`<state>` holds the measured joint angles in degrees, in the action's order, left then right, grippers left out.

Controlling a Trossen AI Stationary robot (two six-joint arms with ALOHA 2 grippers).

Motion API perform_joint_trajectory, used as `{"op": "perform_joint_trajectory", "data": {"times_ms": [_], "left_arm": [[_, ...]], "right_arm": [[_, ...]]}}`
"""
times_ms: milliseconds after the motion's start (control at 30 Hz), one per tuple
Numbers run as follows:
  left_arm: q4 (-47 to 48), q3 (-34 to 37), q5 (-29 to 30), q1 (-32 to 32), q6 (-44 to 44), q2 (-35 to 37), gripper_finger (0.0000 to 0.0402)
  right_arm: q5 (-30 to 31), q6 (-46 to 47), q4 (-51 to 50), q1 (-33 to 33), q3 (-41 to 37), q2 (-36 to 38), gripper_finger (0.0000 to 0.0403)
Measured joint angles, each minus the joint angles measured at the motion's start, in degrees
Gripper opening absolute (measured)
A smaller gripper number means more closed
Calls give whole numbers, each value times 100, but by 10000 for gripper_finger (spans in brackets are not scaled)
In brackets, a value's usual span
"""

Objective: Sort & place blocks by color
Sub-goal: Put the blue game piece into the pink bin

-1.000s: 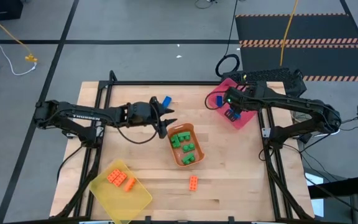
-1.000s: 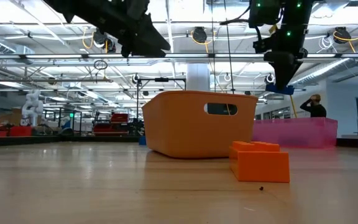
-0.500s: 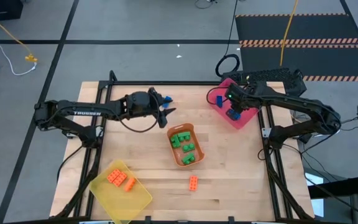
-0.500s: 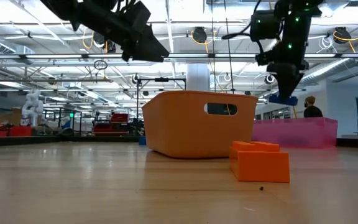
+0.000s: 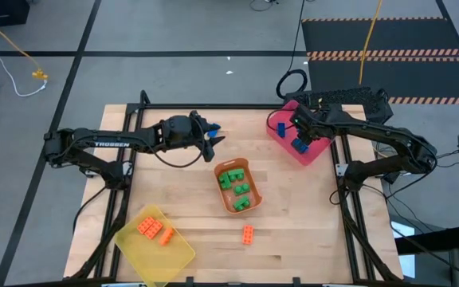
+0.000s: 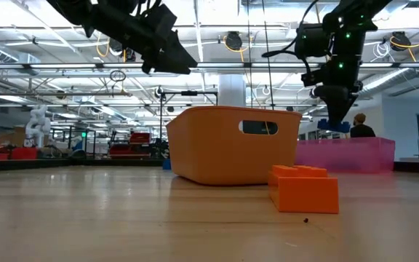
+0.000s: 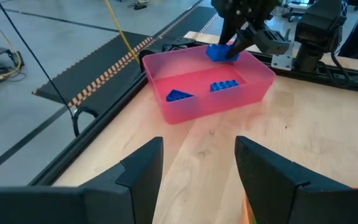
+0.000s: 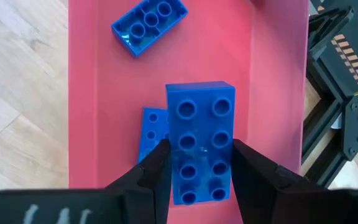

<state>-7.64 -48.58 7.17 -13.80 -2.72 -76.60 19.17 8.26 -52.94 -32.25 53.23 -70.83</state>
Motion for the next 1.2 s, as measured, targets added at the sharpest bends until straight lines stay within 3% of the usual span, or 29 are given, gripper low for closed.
{"op": "perform_joint_trajectory", "data": {"times_ms": [267,500,800,1033,1200], "left_arm": [[79,-2,-170,0,-216,0,200],[157,-2,-170,-17,-138,0,200],[247,-2,-172,-39,-128,0,200],[561,-4,-166,-314,-616,0,200],[940,-7,-24,-479,-795,0,200]], "right_arm": [[1,94,42,0,0,0,122],[114,148,181,-2,0,0,196],[152,-41,703,9,0,0,225],[-697,-212,2091,309,0,0,222],[-742,-485,3028,610,0,0,217]]}}
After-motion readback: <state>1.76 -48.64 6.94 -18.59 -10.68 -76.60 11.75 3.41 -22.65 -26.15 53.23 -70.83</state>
